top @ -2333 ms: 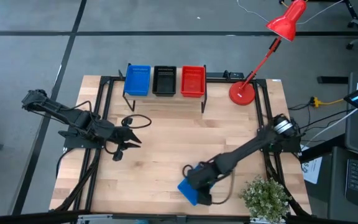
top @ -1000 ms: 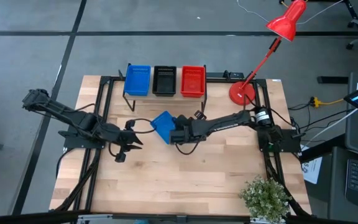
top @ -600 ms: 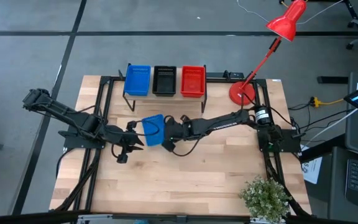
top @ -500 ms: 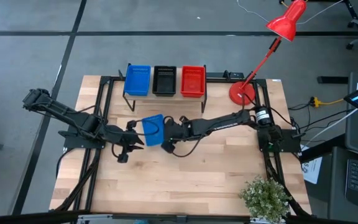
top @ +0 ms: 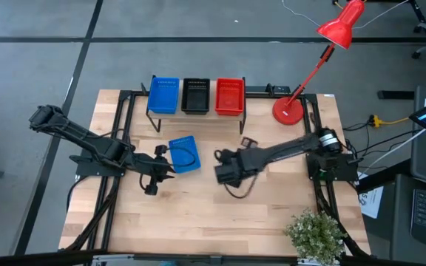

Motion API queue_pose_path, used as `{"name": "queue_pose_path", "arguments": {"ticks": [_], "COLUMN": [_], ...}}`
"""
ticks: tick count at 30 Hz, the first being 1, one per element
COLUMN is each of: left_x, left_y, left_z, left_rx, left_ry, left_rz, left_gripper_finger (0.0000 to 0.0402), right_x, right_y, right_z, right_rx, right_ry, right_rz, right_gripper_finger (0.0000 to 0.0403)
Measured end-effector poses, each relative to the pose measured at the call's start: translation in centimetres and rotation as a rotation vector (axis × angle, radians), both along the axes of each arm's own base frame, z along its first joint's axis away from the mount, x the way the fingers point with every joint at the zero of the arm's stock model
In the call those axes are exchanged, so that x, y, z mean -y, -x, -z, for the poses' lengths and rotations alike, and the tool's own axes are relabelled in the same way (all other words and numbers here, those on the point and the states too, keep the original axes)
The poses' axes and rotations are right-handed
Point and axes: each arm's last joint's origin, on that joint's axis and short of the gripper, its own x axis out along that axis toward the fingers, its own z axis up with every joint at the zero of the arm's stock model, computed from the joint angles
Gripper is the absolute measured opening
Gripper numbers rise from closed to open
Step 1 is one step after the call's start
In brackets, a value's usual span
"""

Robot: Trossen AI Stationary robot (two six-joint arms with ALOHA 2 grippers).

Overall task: Stack baskets on shelf by color
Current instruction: Stack the blue bin on top of the blue bins on the shelf

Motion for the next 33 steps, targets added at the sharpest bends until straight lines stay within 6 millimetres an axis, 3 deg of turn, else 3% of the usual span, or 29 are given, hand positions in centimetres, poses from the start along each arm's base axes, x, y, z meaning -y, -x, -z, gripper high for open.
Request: {"name": "queue_pose_path", "arguments": {"ticks": [6,9,13,17,20,22,27,33], "left_x": [-0.1,-0.3,-0.3,-0.4,-0.5,-0.6,-0.7,-0.7], "left_y": [-0.4,-0.5,-0.5,-0.5,-0.6,-0.7,-0.9,-1.0], "left_z": [-0.3,-0.3,-0.3,-0.3,-0.4,-0.5,-0.7,-0.9], "left_rx": [0.043,0.044,0.046,0.046,0.057,0.072,0.091,0.12], "left_ry": [0.048,0.059,0.061,0.061,0.066,0.071,0.08,0.096], "left_rz": [-0.064,-0.086,-0.086,-0.088,-0.096,-0.101,-0.111,-0.113], "left_gripper_finger": [0.0074,0.0074,0.0074,0.0074,0.0074,0.0074,0.0074,0.0074], "right_x": [0.0,0.8,1.5,1.1,1.3,1.9,3.7,4.2], "right_y": [6.5,11.0,15.2,16.4,17.3,18.1,20.9,23.0], "right_z": [-1.5,-0.6,2.5,5.9,7.7,8.2,9.7,9.6], "right_rx": [-0.023,0.04,0.239,0.521,0.726,0.847,0.954,1.092], "right_ry": [0.185,0.2,-0.005,-0.293,-0.393,-0.395,-0.315,-0.265], "right_rz": [0.053,0.16,0.232,0.002,-0.224,-0.298,-0.367,-0.538], "right_gripper_finger": [0.0081,0.0081,0.0081,0.0081,0.0081,0.0081,0.0081,0.0081]}}
